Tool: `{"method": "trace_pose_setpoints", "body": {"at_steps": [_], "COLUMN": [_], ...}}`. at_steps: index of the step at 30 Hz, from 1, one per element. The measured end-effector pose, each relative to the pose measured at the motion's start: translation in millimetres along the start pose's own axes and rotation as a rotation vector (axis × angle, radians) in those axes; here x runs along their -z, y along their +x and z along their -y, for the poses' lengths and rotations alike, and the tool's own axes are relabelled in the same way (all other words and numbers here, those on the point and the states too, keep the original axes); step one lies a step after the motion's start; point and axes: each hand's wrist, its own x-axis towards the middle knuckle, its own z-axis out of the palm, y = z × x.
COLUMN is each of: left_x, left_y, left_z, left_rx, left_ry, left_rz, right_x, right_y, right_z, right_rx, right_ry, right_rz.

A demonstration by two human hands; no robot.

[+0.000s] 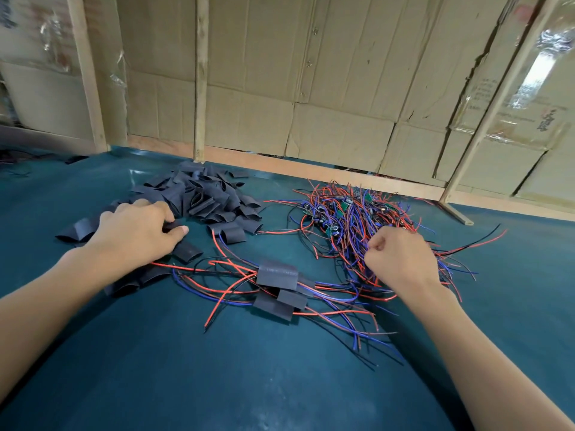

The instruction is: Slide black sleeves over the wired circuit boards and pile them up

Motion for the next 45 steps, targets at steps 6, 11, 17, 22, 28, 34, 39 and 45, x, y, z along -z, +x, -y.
{"method": "trace_pose_setpoints", "body": {"at_steps": [6, 11, 17, 22, 28, 34, 39, 45], "left_x": [6, 8, 14, 17, 23, 33, 40, 37], "left_y": [0, 0, 0, -1, -12, -39, -64, -87], "left_z": [-2, -6, -1, 2, -15, -40, -58, -82], "left_rx": [-0.002, 0.040, 0.031, -0.082, -0.333, -0.525, -0.590, -0.589], "left_ry": [-0.136, -0.239, -0.126, -0.173, -0.253, -0.414, -0.500, -0.759], "left_rz": [-0.005, -0.013, -0.063, -0.241, -0.407, -0.429, -0.402, -0.346], "right_x": [-24, -49, -38, -15, 40, 40, 36, 42], "right_y": [13, 35, 54, 61, 45, 2, -15, -31], "right_z": [16, 24, 38, 42, 37, 49, 51, 53], "right_rx": [0.214, 0.145, -0.009, -0.108, 0.034, 0.177, 0.063, 0.086], "right_ry": [0.298, -0.010, -0.130, 0.098, 0.419, 0.896, 1.504, 1.750], "right_rz": [-0.115, 0.188, 0.154, 0.226, -0.030, 0.048, -0.067, 0.017]}}
